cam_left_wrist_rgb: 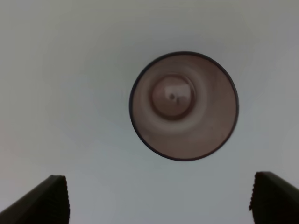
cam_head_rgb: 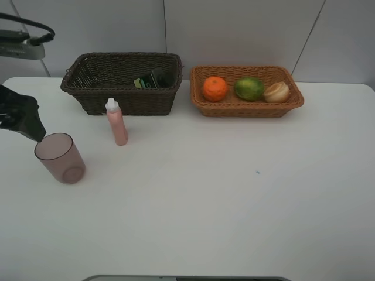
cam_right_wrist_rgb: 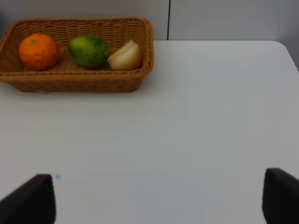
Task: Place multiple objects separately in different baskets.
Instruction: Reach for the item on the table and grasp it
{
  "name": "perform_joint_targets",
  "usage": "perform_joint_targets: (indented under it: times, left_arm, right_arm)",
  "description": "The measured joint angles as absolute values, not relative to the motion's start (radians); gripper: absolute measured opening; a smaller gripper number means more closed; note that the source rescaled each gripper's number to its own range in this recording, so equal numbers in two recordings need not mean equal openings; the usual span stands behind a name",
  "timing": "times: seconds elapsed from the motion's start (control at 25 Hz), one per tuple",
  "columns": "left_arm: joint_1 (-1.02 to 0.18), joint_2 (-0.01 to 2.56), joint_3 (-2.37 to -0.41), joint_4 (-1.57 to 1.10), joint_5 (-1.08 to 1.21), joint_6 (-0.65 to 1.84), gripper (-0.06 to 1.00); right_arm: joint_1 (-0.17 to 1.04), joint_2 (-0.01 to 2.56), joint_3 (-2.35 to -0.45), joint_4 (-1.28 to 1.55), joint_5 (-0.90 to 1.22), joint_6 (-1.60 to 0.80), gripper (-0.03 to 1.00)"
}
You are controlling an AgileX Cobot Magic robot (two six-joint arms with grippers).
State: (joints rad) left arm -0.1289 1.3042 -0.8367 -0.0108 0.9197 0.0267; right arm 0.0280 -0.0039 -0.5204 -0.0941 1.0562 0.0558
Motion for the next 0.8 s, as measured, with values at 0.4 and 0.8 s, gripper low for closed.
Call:
perform_joint_targets:
  times: [0.4,0.8]
  left_arm:
    - [-0.097,1.405,-0.84,0.021,0.872,-0.014,1.0]
    - [-0.097,1.503,-0.84,0.02,0.782,-0.02,1.0]
  right_arm:
    - [0.028,-0.004,-0.52,-0.094,1.056,0.056,0.87]
    - [0.028,-0.004,-0.52,-0.094,1.056,0.056,0.87]
